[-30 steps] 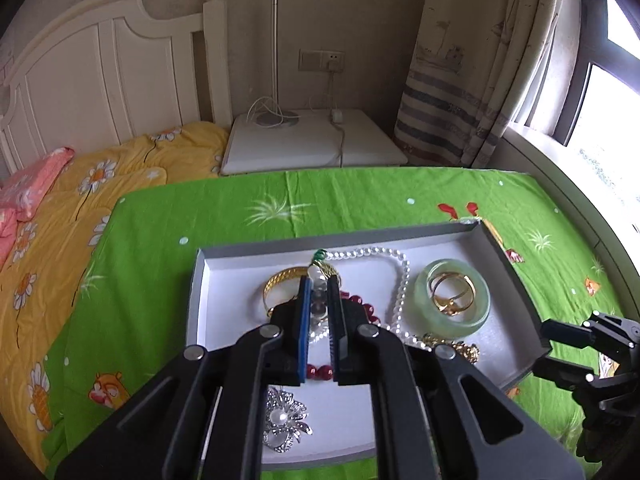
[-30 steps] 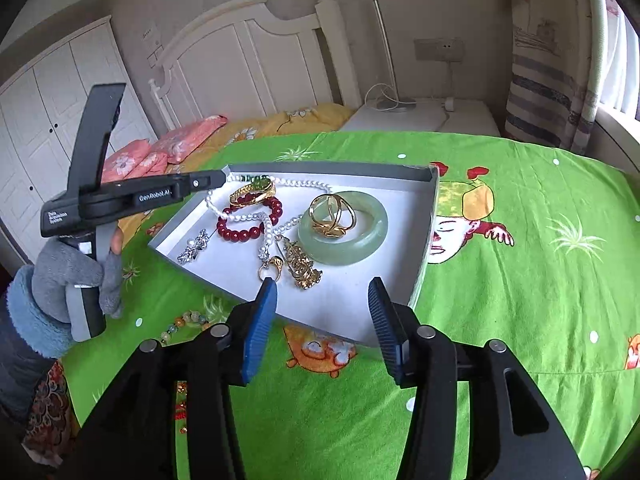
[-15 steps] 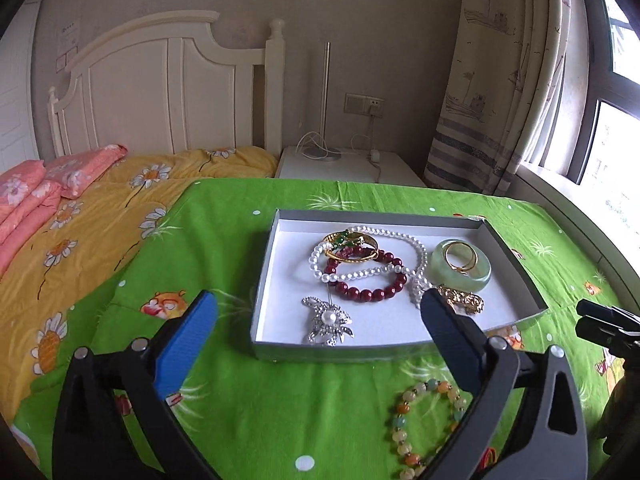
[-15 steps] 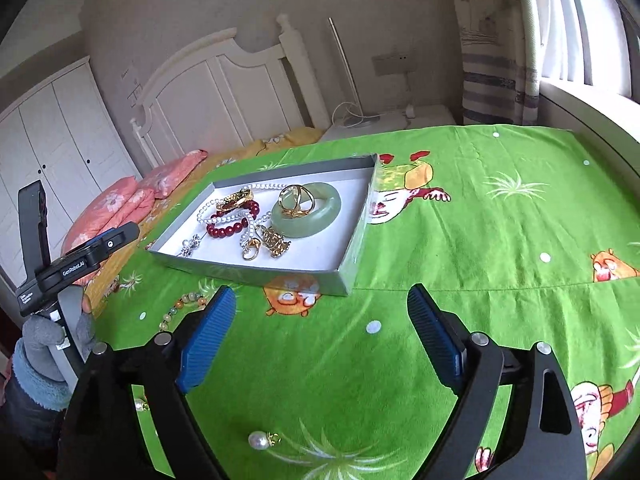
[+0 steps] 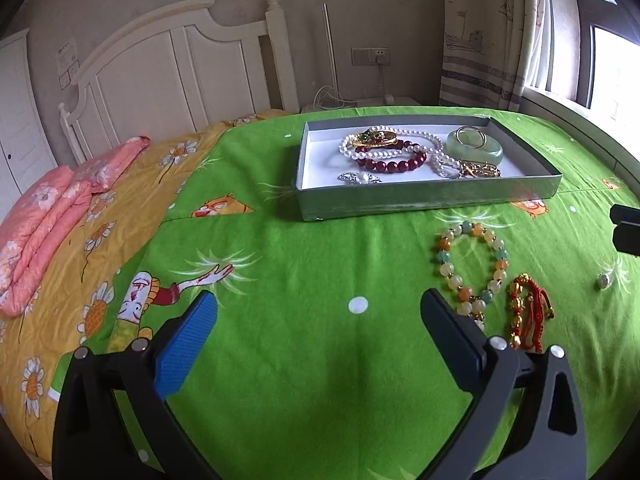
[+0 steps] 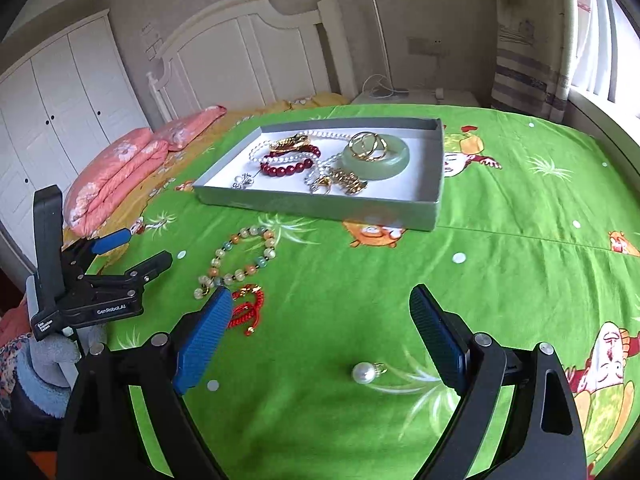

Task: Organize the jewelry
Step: 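Move both tools toward the beaded bracelet and red cord bracelet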

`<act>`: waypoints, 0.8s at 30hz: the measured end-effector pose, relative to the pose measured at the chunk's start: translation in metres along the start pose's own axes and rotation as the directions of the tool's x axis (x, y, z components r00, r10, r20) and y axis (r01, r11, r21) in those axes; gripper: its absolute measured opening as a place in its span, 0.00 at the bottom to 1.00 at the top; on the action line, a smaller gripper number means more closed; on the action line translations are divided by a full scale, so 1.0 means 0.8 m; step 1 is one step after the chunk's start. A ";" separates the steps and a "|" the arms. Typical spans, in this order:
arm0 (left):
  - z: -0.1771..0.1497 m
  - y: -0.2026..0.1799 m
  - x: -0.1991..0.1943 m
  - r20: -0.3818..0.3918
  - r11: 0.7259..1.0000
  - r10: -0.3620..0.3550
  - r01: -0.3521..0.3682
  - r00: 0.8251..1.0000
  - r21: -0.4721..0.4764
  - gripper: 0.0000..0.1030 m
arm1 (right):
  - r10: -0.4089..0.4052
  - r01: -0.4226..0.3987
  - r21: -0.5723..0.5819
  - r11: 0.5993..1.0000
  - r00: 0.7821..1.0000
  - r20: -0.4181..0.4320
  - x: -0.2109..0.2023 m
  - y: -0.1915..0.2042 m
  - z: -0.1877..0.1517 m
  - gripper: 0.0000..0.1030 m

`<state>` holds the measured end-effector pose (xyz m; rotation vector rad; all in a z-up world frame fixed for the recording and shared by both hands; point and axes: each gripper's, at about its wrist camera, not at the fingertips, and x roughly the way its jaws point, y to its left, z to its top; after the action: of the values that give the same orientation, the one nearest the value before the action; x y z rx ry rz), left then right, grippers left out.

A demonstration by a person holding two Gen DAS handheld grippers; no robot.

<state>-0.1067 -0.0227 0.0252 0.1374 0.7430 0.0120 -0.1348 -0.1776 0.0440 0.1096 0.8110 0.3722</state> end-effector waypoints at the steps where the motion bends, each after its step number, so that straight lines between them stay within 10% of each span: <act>1: 0.000 0.003 0.004 -0.017 1.000 -0.003 0.003 1.000 -0.012 0.98 | 0.013 -0.013 0.002 1.000 1.000 -0.017 0.006 0.009 -0.003 0.84; 8: -0.004 0.013 0.011 -0.043 0.998 0.011 -0.013 0.999 -0.056 0.98 | -0.042 0.028 -0.095 0.995 0.987 -0.154 0.055 0.071 -0.024 0.84; 24: -0.004 0.014 0.005 -0.018 0.998 -0.016 0.014 1.000 -0.061 0.98 | -0.143 0.101 -0.223 0.970 0.973 -0.180 0.081 0.106 -0.022 0.84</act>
<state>-0.1058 -0.0108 0.0215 0.0734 0.7609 0.0218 -0.1309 -0.0757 0.0072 -0.1796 0.9616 0.3538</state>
